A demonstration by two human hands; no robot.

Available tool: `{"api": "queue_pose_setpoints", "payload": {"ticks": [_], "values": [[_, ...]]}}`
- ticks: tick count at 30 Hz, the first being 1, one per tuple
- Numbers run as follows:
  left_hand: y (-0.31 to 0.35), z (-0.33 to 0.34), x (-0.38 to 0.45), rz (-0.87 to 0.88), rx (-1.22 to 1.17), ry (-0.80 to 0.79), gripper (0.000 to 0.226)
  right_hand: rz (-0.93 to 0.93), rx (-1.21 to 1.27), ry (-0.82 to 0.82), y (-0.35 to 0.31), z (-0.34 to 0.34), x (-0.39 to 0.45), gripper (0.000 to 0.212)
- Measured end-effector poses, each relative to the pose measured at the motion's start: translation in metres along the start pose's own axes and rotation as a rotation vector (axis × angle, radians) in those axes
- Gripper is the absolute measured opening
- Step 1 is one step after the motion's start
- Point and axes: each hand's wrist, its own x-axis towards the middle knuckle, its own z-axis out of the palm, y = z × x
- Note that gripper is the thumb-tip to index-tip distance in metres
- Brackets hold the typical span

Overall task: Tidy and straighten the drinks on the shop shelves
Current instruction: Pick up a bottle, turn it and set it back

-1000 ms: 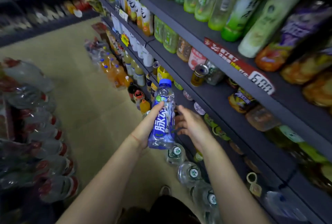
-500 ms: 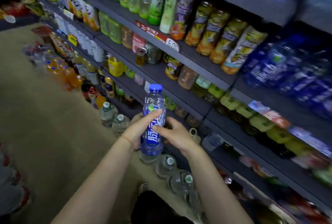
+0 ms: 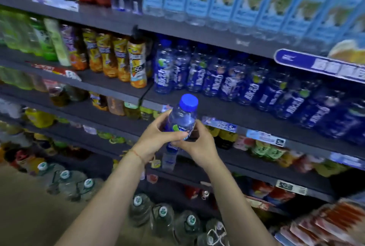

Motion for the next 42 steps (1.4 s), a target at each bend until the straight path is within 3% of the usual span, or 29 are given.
{"api": "queue_pose_setpoints", "payload": {"ticks": [4, 7, 12, 15, 19, 22, 26, 29, 32, 36, 42], "values": [[0.015, 0.091, 0.050, 0.120, 0.082, -0.068, 0.070, -0.117, -0.037, 0.160, 0.004, -0.095, 0.021, 0.066], [0.015, 0.144, 0.082, 0.159, 0.104, -0.001, 0.074, -0.156, -0.060, 0.282, 0.010, -0.150, 0.040, 0.062], [0.003, 0.186, 0.119, 0.095, 0.127, 0.167, 0.026, -0.140, -0.178, 0.175, 0.021, -0.192, 0.088, 0.044], [0.005, 0.177, 0.132, 0.080, 0.139, 0.311, 0.017, -0.139, -0.192, 0.060, 0.021, -0.182, 0.115, 0.055], [0.017, 0.153, 0.142, 0.038, 0.192, 0.457, 0.073, -0.118, -0.187, -0.072, 0.014, -0.152, 0.152, 0.064], [0.029, 0.134, 0.145, 0.027, 0.184, 0.522, 0.054, -0.091, -0.199, -0.153, 0.012, -0.123, 0.177, 0.054], [0.033, 0.105, 0.154, -0.036, 0.174, 0.634, 0.089, -0.083, -0.192, -0.150, 0.005, -0.091, 0.195, 0.066], [0.038, 0.096, 0.151, -0.059, 0.112, 0.648, 0.067, -0.073, -0.132, -0.208, -0.001, -0.080, 0.201, 0.058], [0.034, 0.087, 0.149, -0.075, 0.126, 0.587, 0.064, -0.041, -0.098, -0.264, 0.002, -0.075, 0.204, 0.051], [0.028, 0.075, 0.147, -0.085, 0.154, 0.572, 0.060, -0.027, -0.053, -0.231, 0.007, -0.069, 0.202, 0.046], [0.032, 0.057, 0.109, -0.030, 0.233, 0.674, 0.024, -0.065, 0.086, -0.101, 0.004, -0.048, 0.172, 0.020]]}}
